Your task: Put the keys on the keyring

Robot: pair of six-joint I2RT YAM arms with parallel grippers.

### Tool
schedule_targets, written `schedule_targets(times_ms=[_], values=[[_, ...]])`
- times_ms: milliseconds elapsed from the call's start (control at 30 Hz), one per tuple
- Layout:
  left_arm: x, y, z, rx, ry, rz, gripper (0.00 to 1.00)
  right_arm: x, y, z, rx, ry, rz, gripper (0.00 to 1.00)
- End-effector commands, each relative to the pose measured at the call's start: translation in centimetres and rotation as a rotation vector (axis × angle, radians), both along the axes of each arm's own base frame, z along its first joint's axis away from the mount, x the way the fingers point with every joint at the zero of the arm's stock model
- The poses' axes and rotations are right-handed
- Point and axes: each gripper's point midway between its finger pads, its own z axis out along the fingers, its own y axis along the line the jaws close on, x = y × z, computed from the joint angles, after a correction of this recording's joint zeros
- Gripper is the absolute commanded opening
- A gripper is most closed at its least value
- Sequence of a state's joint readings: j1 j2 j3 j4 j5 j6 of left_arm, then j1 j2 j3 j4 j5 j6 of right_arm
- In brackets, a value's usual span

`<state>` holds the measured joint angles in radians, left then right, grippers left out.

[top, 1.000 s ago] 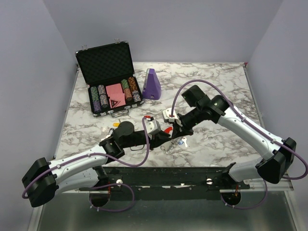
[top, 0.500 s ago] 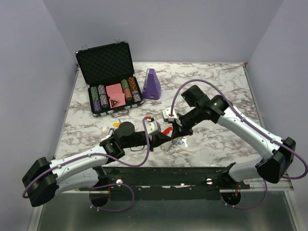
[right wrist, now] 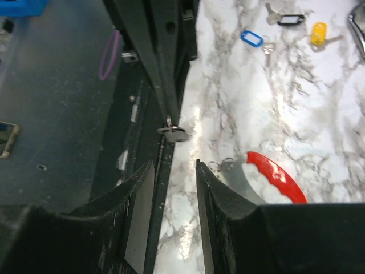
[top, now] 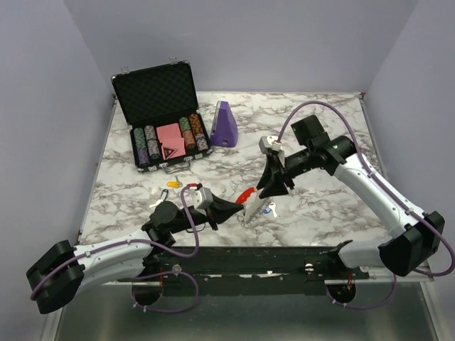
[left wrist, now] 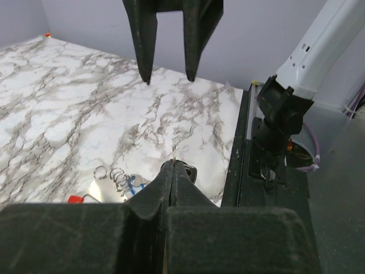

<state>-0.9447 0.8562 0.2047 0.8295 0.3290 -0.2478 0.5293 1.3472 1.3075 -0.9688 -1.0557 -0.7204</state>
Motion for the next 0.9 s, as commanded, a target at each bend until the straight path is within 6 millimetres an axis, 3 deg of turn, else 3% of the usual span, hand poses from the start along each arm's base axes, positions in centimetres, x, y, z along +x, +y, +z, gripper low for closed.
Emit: schedule_targets(times_ms=[0, 233, 867], values=[[-0.4, 0.1, 4.8, -0.2, -0.046, -0.016, 0.0, -2.2, 1.0, 1.4, 0.138, 0.085, 0.091, 0.43], [-0.5, -0.3, 6.6, -0.302, -0.032, -0.043, 0.0, -2.2, 1.5, 0.8, 0.164, 0.13, 0.105, 0.41], [0.2, -1.4, 6.4, -0.289, 0.005, -0.034, 0.0, -2.6, 2.3, 0.5, 0.162, 0.166, 0.121, 0.31]])
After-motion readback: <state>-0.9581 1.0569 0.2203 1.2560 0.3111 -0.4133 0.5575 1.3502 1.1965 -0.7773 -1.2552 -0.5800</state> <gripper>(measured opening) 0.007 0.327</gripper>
